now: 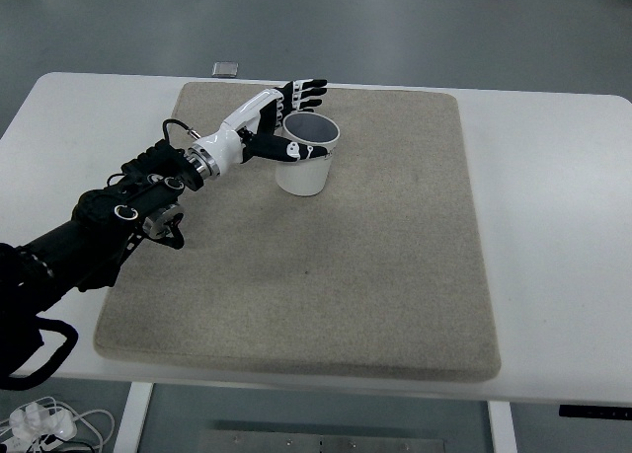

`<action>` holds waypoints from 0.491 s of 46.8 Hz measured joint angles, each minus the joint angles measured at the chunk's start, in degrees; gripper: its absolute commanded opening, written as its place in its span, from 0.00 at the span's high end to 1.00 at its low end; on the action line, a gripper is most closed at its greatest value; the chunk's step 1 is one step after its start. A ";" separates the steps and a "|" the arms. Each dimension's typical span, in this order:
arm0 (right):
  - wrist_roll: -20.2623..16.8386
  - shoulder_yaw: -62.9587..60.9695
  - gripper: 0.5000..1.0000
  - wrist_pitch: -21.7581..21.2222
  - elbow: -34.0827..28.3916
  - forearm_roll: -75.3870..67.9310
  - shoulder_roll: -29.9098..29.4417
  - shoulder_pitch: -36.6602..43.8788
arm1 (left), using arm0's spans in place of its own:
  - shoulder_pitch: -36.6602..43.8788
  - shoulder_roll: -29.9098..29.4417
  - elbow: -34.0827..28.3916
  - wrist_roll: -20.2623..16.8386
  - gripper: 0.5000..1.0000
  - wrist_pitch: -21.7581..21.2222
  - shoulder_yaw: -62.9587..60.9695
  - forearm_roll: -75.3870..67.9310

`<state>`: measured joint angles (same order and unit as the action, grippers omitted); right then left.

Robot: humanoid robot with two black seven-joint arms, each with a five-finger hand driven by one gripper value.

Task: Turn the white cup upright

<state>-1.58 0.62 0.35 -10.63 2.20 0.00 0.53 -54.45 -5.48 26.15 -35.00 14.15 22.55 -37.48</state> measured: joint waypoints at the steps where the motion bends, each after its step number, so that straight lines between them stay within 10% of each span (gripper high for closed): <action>1: 0.00 0.00 0.10 0.00 0.00 0.00 0.00 0.00 | -0.13 0.00 0.03 0.00 0.01 -0.01 0.03 0.08; 23: 0.00 0.00 0.10 0.00 0.00 0.00 0.00 0.00 | -4.80 -3.39 0.91 -0.01 0.01 2.11 7.51 1.09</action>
<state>-1.58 0.62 0.35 -10.63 2.20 0.00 0.53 -59.25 -8.87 27.06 -35.00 16.26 30.06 -36.39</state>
